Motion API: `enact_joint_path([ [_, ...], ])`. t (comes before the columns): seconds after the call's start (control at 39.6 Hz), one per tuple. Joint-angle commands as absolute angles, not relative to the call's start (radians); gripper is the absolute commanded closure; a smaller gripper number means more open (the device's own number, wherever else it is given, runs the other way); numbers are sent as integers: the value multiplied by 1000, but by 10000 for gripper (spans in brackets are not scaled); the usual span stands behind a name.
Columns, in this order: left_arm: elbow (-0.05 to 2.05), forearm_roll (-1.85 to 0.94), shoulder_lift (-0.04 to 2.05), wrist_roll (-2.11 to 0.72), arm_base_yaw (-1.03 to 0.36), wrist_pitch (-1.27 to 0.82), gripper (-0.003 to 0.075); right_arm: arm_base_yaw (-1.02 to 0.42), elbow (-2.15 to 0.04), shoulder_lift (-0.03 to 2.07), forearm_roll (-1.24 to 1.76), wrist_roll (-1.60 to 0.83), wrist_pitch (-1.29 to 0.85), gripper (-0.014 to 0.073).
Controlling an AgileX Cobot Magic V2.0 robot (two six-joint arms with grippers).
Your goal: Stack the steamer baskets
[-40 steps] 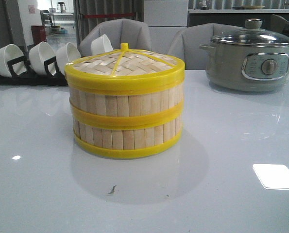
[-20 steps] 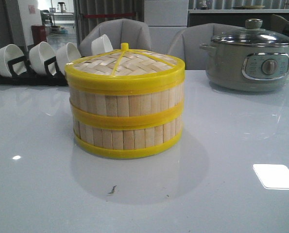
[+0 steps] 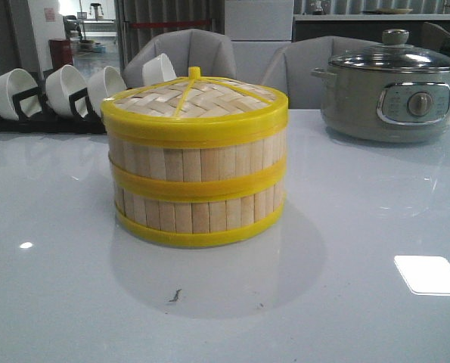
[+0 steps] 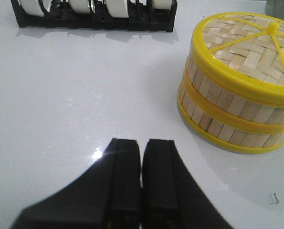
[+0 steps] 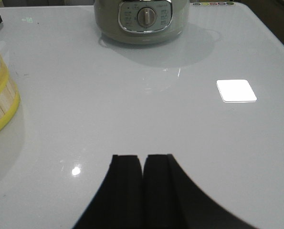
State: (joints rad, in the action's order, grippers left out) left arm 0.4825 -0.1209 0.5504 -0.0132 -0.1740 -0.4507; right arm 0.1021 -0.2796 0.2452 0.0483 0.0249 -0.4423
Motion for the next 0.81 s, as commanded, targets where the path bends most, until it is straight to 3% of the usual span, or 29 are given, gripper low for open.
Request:
enact_joint_path([
  [0.0,513,-132,550,-7,-178,-371,634,110,-309,254,44,23,-352,545],
  [0.58,513,-132,550,-7,-178,-371,634,110,-309,254,44,23,-352,545],
  [0.78,504,-88,524,-7,-178,-182,634,110,-309,254,44,23,-352,545],
])
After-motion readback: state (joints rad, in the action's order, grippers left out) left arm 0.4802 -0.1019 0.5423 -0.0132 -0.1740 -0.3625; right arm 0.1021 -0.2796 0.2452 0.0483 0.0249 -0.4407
